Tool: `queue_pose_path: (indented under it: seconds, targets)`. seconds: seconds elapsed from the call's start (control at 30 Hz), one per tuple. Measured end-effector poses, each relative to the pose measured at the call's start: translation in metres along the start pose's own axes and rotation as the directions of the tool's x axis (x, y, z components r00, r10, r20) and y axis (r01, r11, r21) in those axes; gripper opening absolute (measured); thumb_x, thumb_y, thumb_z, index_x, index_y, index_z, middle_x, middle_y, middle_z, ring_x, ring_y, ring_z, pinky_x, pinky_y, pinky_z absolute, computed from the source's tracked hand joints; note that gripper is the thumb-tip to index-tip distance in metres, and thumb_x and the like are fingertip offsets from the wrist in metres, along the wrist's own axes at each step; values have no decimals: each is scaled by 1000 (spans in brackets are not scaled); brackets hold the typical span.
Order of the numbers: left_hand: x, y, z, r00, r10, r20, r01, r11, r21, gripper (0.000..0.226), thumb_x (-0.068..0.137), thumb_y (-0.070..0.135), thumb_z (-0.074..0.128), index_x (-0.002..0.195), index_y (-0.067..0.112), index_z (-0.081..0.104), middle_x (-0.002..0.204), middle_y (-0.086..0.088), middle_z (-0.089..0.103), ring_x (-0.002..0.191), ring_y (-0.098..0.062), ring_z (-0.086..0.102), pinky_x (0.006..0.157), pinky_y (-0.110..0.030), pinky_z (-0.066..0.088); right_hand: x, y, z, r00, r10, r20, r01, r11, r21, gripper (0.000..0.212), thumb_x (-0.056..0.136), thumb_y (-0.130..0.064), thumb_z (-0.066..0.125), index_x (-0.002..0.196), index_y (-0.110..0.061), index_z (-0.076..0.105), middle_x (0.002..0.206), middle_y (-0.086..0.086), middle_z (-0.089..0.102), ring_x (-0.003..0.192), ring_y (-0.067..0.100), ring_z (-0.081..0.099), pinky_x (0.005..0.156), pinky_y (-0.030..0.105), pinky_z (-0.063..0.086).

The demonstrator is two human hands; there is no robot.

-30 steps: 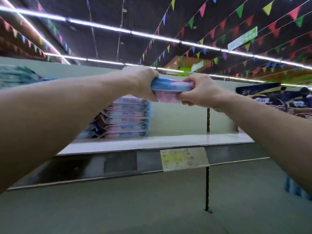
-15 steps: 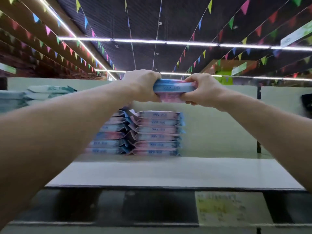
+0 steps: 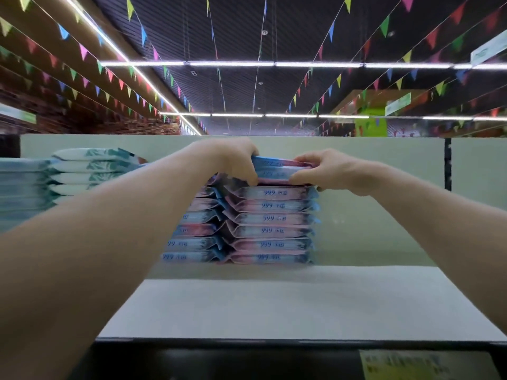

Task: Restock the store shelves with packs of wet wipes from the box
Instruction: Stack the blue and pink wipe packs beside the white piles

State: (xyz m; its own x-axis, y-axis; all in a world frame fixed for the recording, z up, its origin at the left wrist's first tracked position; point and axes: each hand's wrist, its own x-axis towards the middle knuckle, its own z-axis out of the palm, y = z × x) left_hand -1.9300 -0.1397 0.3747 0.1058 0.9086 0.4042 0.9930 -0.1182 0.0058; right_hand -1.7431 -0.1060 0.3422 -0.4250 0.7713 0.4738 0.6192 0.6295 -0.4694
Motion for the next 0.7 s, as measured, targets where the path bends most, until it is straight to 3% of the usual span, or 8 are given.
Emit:
queue_pose_path:
  seconds: [0.1,0.2,0.3,0.37,0.47,0.6,0.67,0.7]
  targets:
    - [4,1,5,1000,-22,19,22,1000,-21,35,81,16,67,115,15,60,85,-5,64,59,-17,57,50,-25,44,2,3,6,999,-27,-35,26,999,-20,37,89,-20,63,126,-21,55,108,-1,63,95,16,58,79,26,46]
    - [1,-1,10,1000,20,-7,-21,997,-79,38,84,14,63,121,18,58,93,-3,64,67,-17,60,55,-27,49,1,9,16,989,-69,-133,73,997,25,40,88,-21,65,126,-20,55,106,-1,61,96,16,59,79,24,47]
    - [-2,-5,20,989,96,-113,-116,976,-187,39,89,14,57,128,17,54,108,-5,63,88,-21,62,78,-34,55,-1,14,16,977,-80,-199,93,994,55,44,85,-15,64,128,-19,55,106,1,61,97,19,59,83,29,50]
    - [-3,-5,25,972,134,-193,-168,970,-176,37,93,17,55,129,13,52,114,-6,60,94,-22,59,83,-34,52,-1,13,12,946,-119,-301,64,981,-184,43,83,-11,62,125,-20,57,107,3,61,98,22,56,85,32,47]
    - [-3,-2,30,948,167,-272,-213,966,-149,34,93,18,56,127,13,53,113,-7,60,95,-23,58,87,-36,50,-1,3,16,893,-254,-371,-64,746,-663,45,84,-24,61,129,-27,53,123,1,57,116,26,43,94,38,35]
    - [-3,-2,33,924,172,-342,-251,946,-204,47,87,19,65,131,14,50,110,-3,58,94,-21,58,83,-30,50,6,-5,27,880,-362,-309,-19,623,-782,48,88,-16,55,134,-26,47,127,-1,57,122,25,39,94,38,30]
    - [-5,-4,31,937,111,-330,-242,889,-389,74,82,20,73,144,14,33,116,-4,53,89,-16,58,71,-20,49,5,-4,22,868,-359,-343,-27,656,-754,47,88,-12,56,133,-25,48,126,0,59,118,24,41,92,36,31]
    - [-6,-5,29,946,86,-312,-237,840,-488,88,80,19,76,149,15,22,123,-7,50,94,-16,58,72,-20,49,3,-3,18,858,-348,-378,-31,699,-714,46,88,-12,58,132,-24,49,125,0,59,117,24,42,90,35,32]
